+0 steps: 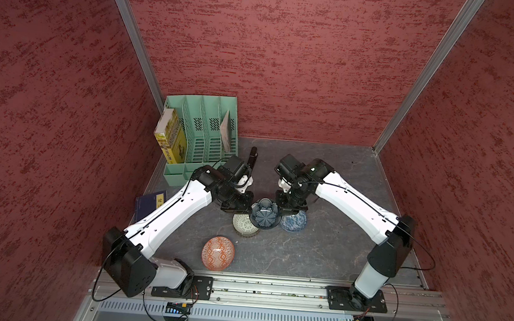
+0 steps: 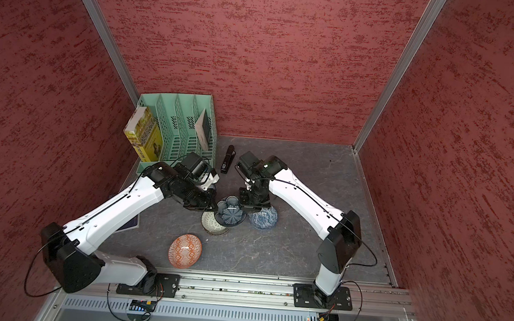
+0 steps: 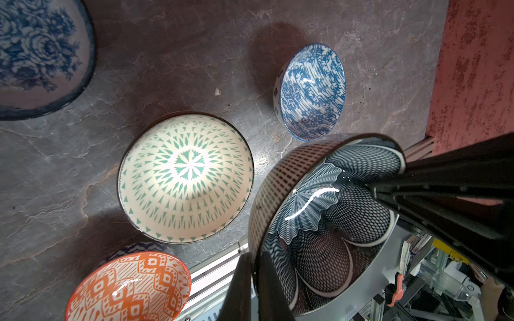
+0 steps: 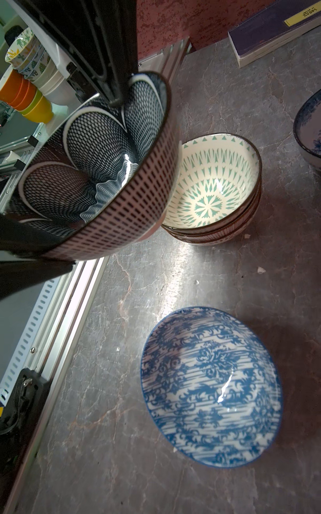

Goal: Stack the bowls
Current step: Pick up the bowl from the center of the board.

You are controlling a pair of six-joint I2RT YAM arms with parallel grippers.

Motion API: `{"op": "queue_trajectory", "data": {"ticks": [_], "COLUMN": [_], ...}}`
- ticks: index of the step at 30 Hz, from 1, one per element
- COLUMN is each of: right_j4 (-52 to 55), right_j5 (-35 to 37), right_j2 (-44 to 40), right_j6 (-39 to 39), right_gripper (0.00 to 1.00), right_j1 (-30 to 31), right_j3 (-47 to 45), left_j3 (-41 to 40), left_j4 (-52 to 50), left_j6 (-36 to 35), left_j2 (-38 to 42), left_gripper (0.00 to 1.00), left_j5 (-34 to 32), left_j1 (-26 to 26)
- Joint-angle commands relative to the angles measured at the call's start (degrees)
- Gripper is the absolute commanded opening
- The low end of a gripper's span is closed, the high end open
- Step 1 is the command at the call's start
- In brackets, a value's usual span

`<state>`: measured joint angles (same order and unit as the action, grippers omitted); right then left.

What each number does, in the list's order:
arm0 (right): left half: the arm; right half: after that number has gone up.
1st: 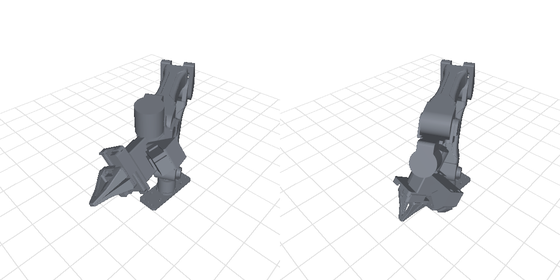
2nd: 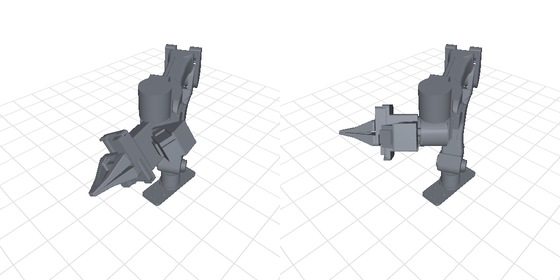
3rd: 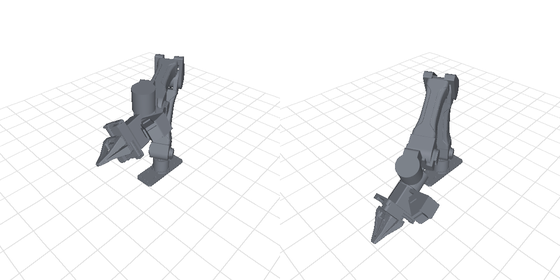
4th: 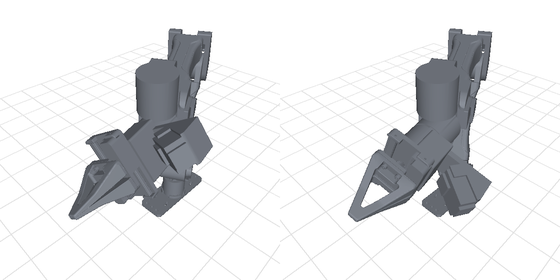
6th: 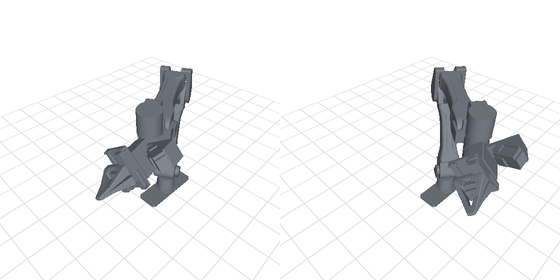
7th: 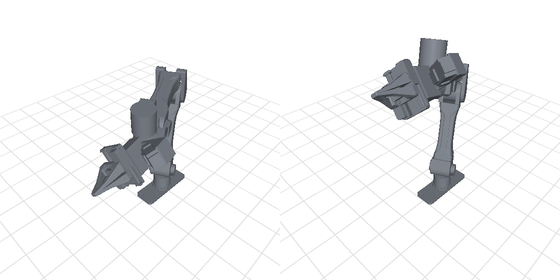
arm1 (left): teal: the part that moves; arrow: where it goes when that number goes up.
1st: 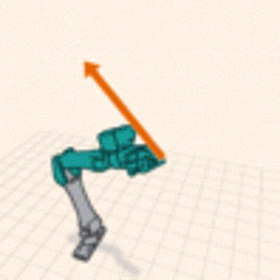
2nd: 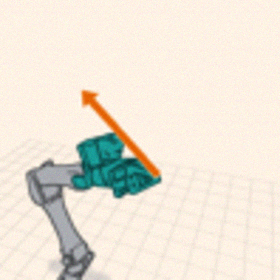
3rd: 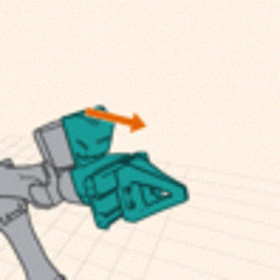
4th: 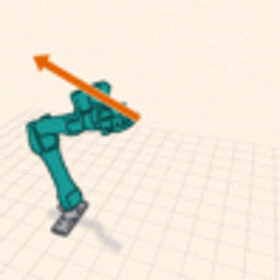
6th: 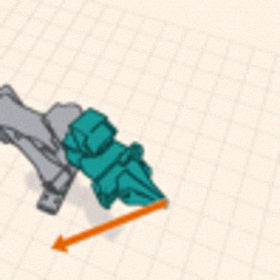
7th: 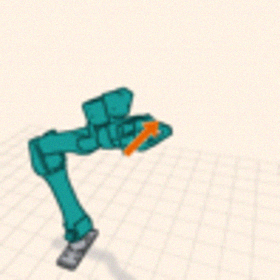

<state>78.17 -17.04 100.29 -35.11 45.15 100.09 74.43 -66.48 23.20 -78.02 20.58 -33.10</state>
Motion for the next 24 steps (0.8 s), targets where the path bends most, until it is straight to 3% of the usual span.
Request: {"op": "queue_trajectory", "data": {"ticks": [1,7,10,16,24], "right_j4": [-1.87,-2.61,-1.54,3.14,3.09], "right_j5": [-2.14,-2.56,-0.95,1.87,2.43], "right_j2": [0.53,2.48,3.43,4.67,1.67], "right_j6": [0.23,0.2,1.12,5.21,6.17], "right_gripper": [0.0,0.01,0.26,0.47,0.5], "right_j1": [0.7,1.17,1.09,-0.86,-4.71], "right_j3": [3.05,4.75,6.59,12.47,9.99], "left_j3": [-0.53,-0.29,-0.98,-2.6,-6.92], "left_j4": [-0.89,-2.45,-2.72,-3.15,0.11], "left_j6": [-0.62,-0.58,-0.22,-0.37,-0.87], "left_j2": [-0.17,0.2,1.17,2.82,4.01], "left_gripper": [0.02,0.0,0.0,0.0,0.0], "left_j5": [-0.36,-3.3,-4.17,-3.7,-1.77], "left_j1": [-0.3,-0.15,1.02,4.71,8.68]}}
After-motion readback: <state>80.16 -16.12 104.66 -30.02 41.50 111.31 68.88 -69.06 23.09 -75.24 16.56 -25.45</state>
